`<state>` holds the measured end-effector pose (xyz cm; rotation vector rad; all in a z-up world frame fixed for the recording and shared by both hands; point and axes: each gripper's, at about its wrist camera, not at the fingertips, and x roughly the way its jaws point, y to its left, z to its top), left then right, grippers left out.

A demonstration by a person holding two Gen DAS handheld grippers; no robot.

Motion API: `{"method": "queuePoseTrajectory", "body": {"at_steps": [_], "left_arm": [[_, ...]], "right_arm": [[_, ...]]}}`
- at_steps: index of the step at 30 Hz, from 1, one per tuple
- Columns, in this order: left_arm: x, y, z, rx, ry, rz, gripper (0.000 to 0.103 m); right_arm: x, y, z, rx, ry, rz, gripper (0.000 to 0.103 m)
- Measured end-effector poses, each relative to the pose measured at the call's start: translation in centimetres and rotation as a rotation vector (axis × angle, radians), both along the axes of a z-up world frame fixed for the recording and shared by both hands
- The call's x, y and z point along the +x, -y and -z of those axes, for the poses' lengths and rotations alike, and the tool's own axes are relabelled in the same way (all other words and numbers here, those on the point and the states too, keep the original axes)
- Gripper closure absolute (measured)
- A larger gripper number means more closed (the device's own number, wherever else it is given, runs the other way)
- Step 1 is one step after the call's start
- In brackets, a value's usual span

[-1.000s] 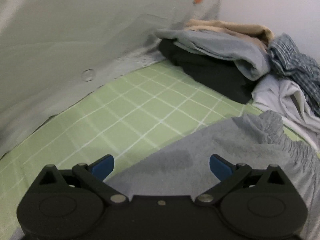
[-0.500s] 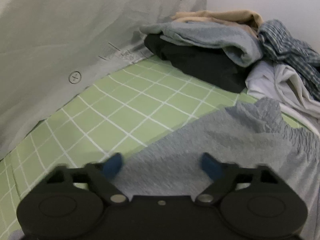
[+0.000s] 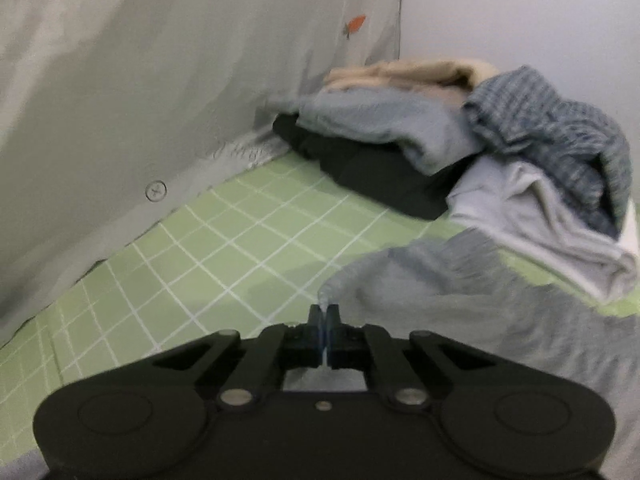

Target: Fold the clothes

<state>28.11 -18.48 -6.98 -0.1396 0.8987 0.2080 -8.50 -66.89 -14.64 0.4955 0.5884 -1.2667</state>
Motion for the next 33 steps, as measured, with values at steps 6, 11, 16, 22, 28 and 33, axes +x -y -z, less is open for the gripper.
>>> {"method": "queuePoseTrajectory", "body": {"at_steps": [6, 11, 16, 22, 28, 33], "left_arm": [[-5.3, -2.2, -2.3, -0.035, 0.021, -0.019, 0.095], [-10.1, -4.7, -3.1, -0.055, 0.017, -0.044, 0.095], [-15.3, -7.3, -3.0, -0.072, -0.005, -0.08, 0.095], [-18.2, -9.4, -2.8, -0.094, 0.001, -0.118, 0.095], [-20.6, -10.1, -4.9, -0.089, 0.067, -0.112, 0.095], [-23.1, -10.8, -5.4, -0.076, 0.087, -0.105, 0.095]], "right_arm": [[-5.1, -2.8, -2.0, -0.031, 0.014, -0.035, 0.101], [-9.4, -5.0, -2.2, -0.025, 0.011, -0.064, 0.101], [-12.7, -6.5, -1.8, -0.007, 0.022, -0.088, 0.101], [-14.6, -7.2, -2.8, -0.051, 0.025, -0.132, 0.102], [-16.9, -7.8, -4.2, -0.093, 0.037, -0.151, 0.102], [-19.3, -8.5, -4.2, -0.092, 0.03, -0.152, 0.102]]}}
